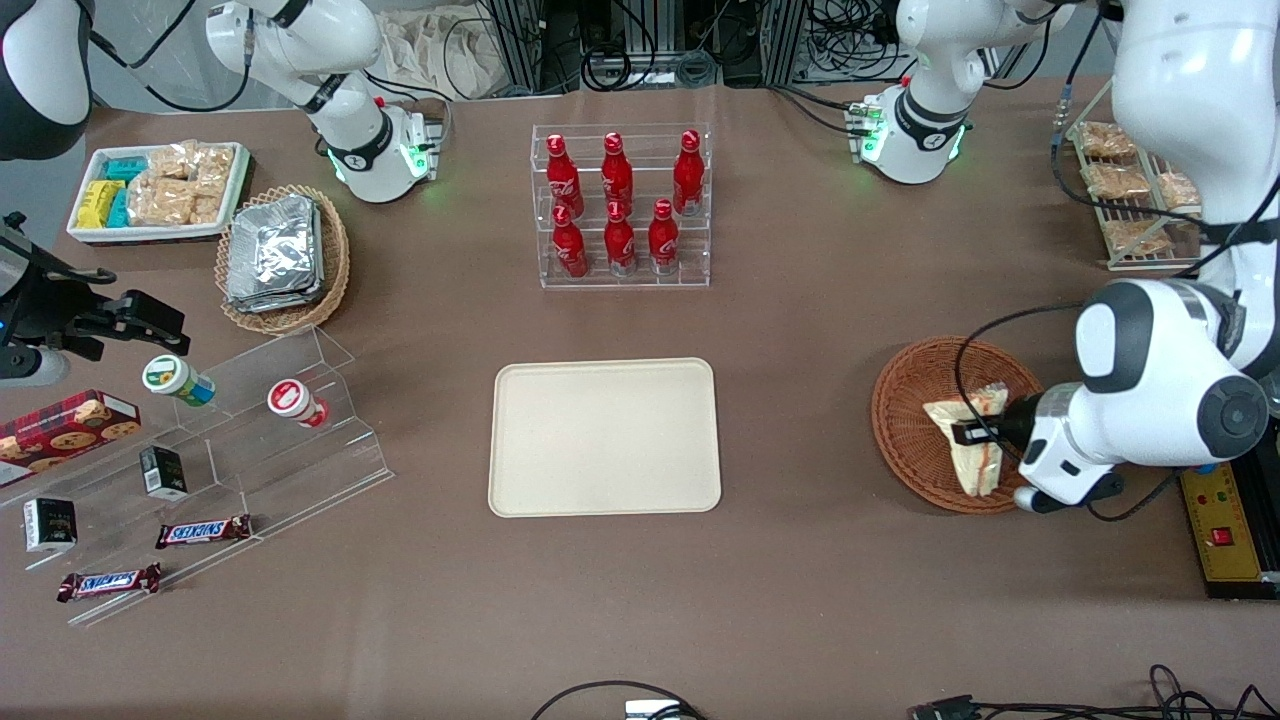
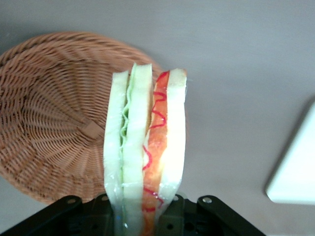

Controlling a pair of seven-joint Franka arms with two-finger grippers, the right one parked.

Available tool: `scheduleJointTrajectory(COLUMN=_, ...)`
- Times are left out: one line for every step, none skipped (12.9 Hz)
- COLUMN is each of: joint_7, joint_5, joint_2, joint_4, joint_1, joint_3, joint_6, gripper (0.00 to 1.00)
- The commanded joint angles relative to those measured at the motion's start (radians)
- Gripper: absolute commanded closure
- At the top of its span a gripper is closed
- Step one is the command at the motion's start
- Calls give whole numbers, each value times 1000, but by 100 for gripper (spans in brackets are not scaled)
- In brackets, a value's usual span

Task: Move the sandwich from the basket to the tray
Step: 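Carry the sandwich with the left gripper over to the cream tray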

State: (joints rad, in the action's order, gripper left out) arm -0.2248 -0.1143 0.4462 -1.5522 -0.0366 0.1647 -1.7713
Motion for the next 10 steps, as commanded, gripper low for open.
scheduleJointTrajectory(joint_7=1, joint_5=30, joint_2=58, joint_4=176, joint_1=121, joint_3=-8, joint_6=116, gripper=96)
scheduleJointTrajectory(joint_7=-26, joint_5=27, joint_2=81, joint_4=210, joint_1=148, joint_3=-8, joint_6=127, gripper=95)
scheduleJointTrajectory(joint_7=-62, joint_5=24, joint_2=103, joint_4=233, joint_1=191, joint_3=-7, joint_6=125, gripper=95)
scheduleJointTrajectory(joint_7=-88, joint_5=18, joint_2=129, joint_4=262, joint_1=231, joint_3=-7, joint_6=121, gripper=95)
scheduleJointTrajectory(joint_7=-125, joint_5=15, joint_2=161, joint_4=305, joint_1=272, joint_3=-7, joint_6=118, gripper=95)
scheduleJointTrajectory(joint_7=-174, joint_5=13, joint_2=204, joint_4=352, joint_1=308, joint_3=-4, joint_6=116, gripper=95)
scheduleJointTrajectory(joint_7=-207, joint_5=-4, joint_2=245, joint_4=385, joint_1=335, joint_3=5, joint_6=106, gripper=95)
scheduleJointTrajectory(joint_7=-232, joint_5=-37, joint_2=273, joint_4=396, joint_1=351, joint_3=10, joint_6=63, gripper=95)
scheduleJointTrajectory(joint_7=-238, joint_5=-66, joint_2=291, joint_4=394, joint_1=366, joint_3=10, joint_6=14, gripper=95)
scheduleJointTrajectory(joint_7=-238, joint_5=-77, joint_2=313, joint_4=396, joint_1=386, joint_3=10, joint_6=-20, gripper=95)
